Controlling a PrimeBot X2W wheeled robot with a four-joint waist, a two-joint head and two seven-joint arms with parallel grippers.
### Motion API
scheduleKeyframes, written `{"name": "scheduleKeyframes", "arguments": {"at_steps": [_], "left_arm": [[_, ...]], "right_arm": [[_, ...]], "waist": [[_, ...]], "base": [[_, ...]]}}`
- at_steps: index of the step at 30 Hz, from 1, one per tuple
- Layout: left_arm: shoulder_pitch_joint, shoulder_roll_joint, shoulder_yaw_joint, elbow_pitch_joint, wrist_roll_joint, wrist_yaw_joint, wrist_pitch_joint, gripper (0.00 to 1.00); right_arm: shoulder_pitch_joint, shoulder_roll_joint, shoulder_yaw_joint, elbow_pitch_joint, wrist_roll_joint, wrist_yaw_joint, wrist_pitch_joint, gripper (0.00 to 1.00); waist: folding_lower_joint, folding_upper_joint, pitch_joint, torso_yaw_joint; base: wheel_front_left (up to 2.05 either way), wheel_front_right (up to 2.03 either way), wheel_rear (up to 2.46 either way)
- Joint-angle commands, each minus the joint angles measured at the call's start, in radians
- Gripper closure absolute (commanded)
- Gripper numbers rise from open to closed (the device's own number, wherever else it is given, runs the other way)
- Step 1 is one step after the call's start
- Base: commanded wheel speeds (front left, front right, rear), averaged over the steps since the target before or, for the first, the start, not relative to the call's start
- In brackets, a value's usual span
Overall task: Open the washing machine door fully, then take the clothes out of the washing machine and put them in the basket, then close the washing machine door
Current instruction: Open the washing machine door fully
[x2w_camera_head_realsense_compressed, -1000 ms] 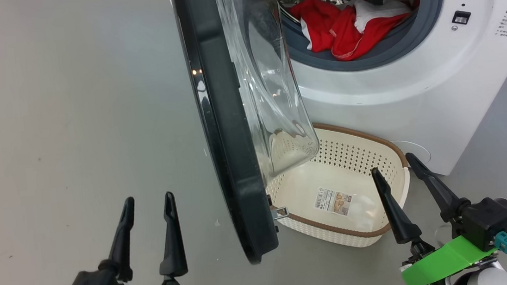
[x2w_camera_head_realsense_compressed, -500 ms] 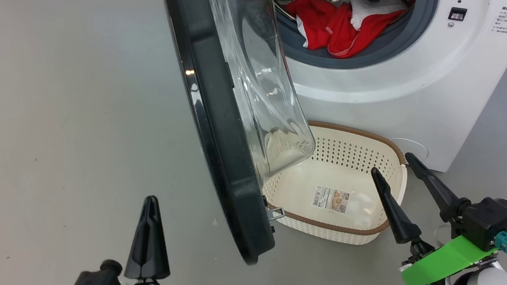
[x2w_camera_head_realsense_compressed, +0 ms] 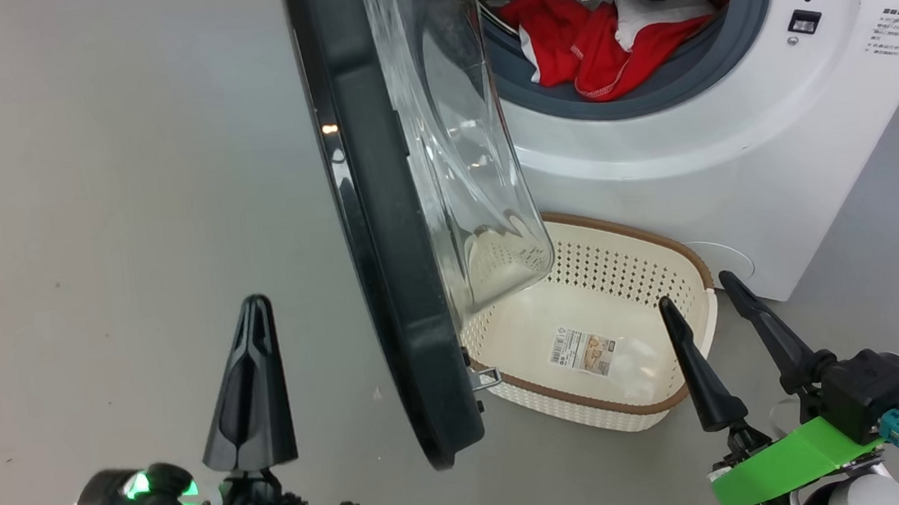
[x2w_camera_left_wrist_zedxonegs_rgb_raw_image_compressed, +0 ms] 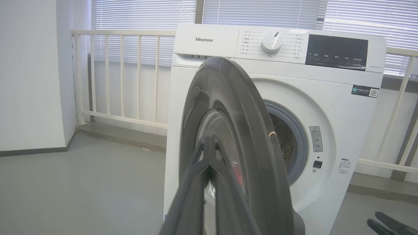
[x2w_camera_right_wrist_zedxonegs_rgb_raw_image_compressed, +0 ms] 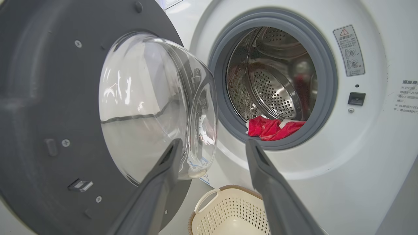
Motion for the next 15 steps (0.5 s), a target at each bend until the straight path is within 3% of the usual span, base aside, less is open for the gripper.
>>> {"name": "scheduleKeyframes", "arguments": {"at_steps": [1, 15], "left_arm": [[-0.048, 0.019, 0.028, -0.040, 0.015, 0.003, 0.002, 1.00], [-0.161, 0.023, -0.090, -0.183, 0.063, -0.042, 0.103, 1.00]], "right_arm": [[-0.012, 0.003, 0.023, -0.022, 0.012, 0.006, -0.012, 0.00], [-0.019, 0.003, 0.027, -0.011, 0.027, 0.006, -0.016, 0.00]], "waist": [[0.0000, 0.0000, 0.001, -0.002], [0.0000, 0.0000, -0.003, -0.022]], "base": [[0.00, 0.00, 0.00], [0.00, 0.00, 0.00]]}}
